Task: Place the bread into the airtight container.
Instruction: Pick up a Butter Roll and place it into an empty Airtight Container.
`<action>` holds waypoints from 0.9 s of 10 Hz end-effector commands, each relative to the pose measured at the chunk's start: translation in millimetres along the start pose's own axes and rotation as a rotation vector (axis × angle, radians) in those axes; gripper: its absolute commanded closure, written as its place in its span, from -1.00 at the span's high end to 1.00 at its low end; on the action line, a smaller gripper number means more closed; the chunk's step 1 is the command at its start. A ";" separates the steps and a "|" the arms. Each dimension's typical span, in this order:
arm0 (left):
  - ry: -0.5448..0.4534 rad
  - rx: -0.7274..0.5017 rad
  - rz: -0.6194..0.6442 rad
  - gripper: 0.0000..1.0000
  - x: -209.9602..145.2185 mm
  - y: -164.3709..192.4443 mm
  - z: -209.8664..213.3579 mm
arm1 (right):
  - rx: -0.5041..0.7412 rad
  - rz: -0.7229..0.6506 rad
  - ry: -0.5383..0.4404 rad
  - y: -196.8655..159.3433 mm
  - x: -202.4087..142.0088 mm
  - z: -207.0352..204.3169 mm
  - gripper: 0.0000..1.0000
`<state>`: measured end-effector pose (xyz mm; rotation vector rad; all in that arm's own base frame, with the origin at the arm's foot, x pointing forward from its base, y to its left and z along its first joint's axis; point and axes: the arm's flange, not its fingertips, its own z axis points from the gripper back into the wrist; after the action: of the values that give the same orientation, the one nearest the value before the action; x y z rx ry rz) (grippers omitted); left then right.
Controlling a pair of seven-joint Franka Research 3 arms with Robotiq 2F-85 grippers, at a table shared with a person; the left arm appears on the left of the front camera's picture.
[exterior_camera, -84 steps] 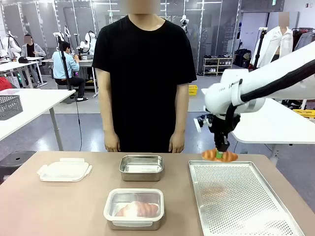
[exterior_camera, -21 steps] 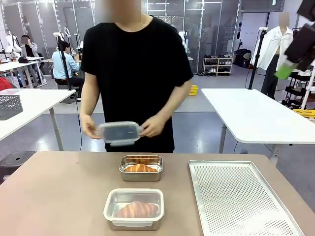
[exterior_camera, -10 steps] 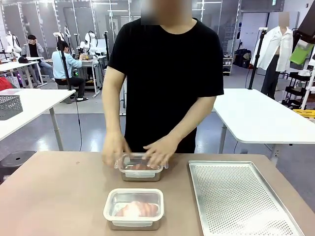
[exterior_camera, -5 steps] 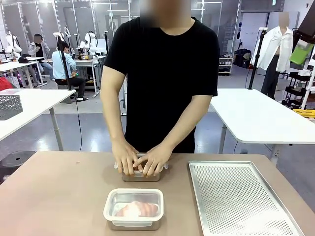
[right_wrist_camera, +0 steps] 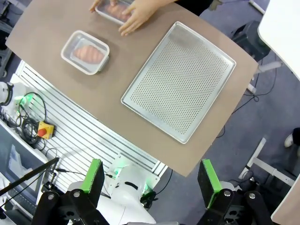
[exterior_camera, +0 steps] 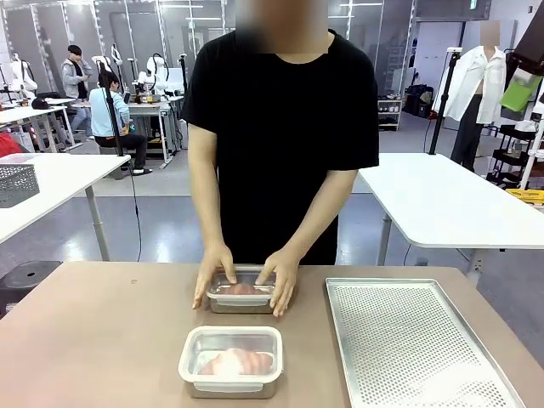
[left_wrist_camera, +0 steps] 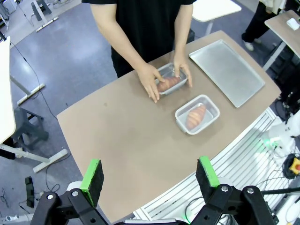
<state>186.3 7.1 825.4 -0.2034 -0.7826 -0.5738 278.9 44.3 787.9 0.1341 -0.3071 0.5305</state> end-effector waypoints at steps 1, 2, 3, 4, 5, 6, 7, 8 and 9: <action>0.001 0.001 -0.004 1.00 2.1 -0.5 1.4 | 0.004 0.020 0.001 -2.3 -2.6 -1.5 1.00; 0.001 0.001 -0.004 1.00 2.1 -0.5 1.4 | 0.004 0.020 0.001 -2.3 -2.6 -1.5 1.00; 0.001 0.001 -0.004 1.00 2.1 -0.5 1.4 | 0.004 0.020 0.001 -2.3 -2.6 -1.5 1.00; 0.001 0.001 -0.004 1.00 2.1 -0.5 1.4 | 0.004 0.020 0.001 -2.3 -2.6 -1.5 1.00; 0.001 0.001 -0.004 1.00 2.1 -0.5 1.4 | 0.004 0.020 0.001 -2.3 -2.6 -1.5 1.00; 0.001 0.001 -0.004 1.00 2.1 -0.5 1.4 | 0.004 0.020 0.001 -2.3 -2.6 -1.5 1.00; 0.001 0.001 -0.004 1.00 2.1 -0.5 1.4 | 0.004 0.020 0.001 -2.3 -2.6 -1.5 1.00; 0.001 0.001 -0.004 1.00 2.1 -0.5 1.4 | 0.004 0.020 0.001 -2.3 -2.6 -1.5 1.00; 0.001 0.001 -0.004 1.00 2.1 -0.5 1.4 | 0.004 0.020 0.001 -2.3 -2.6 -1.5 1.00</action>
<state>186.3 7.1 825.4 -0.2034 -0.7826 -0.5738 278.8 44.8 787.9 0.1344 -0.3070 0.5323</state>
